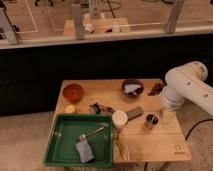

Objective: Wipe tray with eraser

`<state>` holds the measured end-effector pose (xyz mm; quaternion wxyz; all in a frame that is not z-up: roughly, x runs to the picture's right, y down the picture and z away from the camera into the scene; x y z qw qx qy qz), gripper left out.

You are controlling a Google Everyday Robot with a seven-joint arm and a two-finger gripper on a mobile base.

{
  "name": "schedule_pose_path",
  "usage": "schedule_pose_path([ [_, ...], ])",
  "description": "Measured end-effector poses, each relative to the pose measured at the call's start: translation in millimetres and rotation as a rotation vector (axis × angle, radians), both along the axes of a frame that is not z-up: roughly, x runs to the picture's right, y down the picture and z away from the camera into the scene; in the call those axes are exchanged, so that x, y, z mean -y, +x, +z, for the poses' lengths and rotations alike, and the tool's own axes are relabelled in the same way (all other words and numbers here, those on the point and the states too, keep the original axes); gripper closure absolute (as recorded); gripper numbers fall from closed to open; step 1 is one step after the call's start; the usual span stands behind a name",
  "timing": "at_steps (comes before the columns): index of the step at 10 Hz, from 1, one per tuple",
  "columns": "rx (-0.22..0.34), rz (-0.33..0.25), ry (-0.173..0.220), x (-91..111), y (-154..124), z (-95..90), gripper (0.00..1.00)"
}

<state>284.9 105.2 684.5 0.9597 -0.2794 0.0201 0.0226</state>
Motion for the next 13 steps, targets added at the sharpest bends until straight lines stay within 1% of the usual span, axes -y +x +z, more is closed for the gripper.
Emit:
schedule_pose_path([
  [6, 0.001, 0.001, 0.000, 0.1, -0.1, 0.0, 0.20],
  [7, 0.032, 0.004, 0.011, 2.6, -2.2, 0.8, 0.20],
  [8, 0.072, 0.011, 0.031, 6.6, -5.9, 3.4, 0.20],
  [9, 0.113, 0.021, 0.053, 12.9, -15.2, 9.4, 0.20],
  [11, 0.187, 0.027, 0.090, 22.1, -44.8, 26.6, 0.20],
  [12, 0.216, 0.017, 0.108, 21.4, -61.7, 34.4, 0.20],
  [13, 0.238, -0.006, 0.126, 18.3, -79.4, 42.8, 0.20],
])
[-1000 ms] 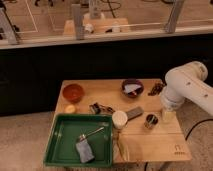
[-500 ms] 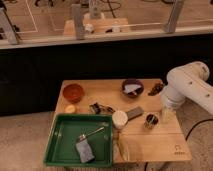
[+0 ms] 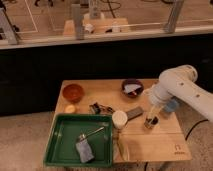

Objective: Wipe tray with eraser

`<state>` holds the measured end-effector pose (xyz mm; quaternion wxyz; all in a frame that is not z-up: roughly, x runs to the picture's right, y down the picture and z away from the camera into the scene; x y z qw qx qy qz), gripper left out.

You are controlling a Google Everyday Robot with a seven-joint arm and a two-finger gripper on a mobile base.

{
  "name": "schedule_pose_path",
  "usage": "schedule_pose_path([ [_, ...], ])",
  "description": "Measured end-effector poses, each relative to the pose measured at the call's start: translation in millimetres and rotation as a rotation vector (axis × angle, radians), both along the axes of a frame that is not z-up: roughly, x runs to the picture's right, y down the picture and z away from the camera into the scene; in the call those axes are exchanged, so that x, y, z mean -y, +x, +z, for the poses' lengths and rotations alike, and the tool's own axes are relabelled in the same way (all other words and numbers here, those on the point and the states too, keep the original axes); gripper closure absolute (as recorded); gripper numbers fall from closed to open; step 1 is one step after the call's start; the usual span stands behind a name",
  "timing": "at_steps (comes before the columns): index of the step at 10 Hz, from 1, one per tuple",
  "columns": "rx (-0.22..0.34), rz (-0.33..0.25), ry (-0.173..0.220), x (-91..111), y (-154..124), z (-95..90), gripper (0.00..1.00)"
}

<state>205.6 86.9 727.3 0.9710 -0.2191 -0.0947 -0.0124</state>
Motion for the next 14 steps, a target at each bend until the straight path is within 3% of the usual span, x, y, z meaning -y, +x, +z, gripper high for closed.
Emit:
schedule_pose_path([
  [3, 0.012, -0.055, 0.007, -15.5, -33.8, 32.0, 0.20],
  [7, 0.006, -0.059, 0.007, -16.6, -32.9, 33.9, 0.20],
  [10, 0.059, -0.147, -0.035, -20.2, -41.0, 46.9, 0.20],
  [14, 0.095, -0.176, -0.098, -41.5, -33.0, 81.5, 0.20],
])
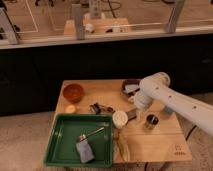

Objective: Wipe tray with eraser

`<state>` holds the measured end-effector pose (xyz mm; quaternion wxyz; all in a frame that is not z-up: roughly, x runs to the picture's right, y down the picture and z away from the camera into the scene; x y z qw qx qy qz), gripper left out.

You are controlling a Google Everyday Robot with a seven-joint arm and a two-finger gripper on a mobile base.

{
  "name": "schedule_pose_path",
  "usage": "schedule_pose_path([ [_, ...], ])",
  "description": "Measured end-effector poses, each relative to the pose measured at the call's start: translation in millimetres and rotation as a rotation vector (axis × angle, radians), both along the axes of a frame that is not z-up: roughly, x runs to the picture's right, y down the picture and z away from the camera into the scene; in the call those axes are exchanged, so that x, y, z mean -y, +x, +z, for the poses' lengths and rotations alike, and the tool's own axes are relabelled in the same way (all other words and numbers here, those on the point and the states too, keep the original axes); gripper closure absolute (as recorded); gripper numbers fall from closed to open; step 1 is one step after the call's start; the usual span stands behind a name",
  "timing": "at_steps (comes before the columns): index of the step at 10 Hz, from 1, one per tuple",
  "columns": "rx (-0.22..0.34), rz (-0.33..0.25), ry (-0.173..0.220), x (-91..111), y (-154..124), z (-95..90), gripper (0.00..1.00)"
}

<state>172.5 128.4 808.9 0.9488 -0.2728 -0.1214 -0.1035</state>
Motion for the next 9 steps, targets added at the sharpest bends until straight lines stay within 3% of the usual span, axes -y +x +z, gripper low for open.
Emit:
schedule_pose_path([
  [5, -0.002, -0.009, -0.022, -13.1, 3.1, 41.0, 0.20],
  [9, 0.004, -0.027, -0.005, -6.7, -0.5, 83.8, 0.20],
])
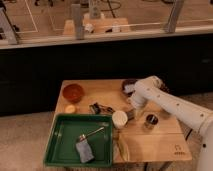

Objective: Wipe tray with eraser

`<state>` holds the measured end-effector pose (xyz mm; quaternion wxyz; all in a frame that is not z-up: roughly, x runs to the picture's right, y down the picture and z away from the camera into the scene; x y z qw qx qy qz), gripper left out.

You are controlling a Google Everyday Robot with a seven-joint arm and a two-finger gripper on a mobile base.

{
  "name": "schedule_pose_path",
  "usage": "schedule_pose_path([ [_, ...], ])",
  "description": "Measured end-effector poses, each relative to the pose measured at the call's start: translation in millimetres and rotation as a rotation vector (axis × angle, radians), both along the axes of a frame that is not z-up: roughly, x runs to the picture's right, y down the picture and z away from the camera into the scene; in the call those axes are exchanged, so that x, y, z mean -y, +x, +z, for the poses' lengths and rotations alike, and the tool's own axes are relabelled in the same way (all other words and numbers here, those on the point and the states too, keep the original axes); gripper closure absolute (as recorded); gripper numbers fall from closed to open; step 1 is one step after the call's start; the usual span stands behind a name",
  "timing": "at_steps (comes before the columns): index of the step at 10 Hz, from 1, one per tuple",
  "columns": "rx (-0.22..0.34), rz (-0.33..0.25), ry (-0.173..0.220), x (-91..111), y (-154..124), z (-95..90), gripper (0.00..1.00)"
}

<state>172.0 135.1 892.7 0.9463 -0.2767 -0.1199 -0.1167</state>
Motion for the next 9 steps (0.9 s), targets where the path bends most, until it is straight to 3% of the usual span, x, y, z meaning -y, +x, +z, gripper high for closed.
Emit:
schedule_pose_path([
  [2, -0.008, 0.012, 0.011, -0.7, 10.5, 13.7, 0.29],
  [5, -0.013, 0.006, 0.025, 1.2, 13.0, 18.5, 0.59],
  [8, 0.010, -0.012, 0.049, 14.6, 10.8, 1.0, 0.91],
  [9, 0.028, -0.019, 0.055, 21.6, 5.9, -8.6, 0.97],
])
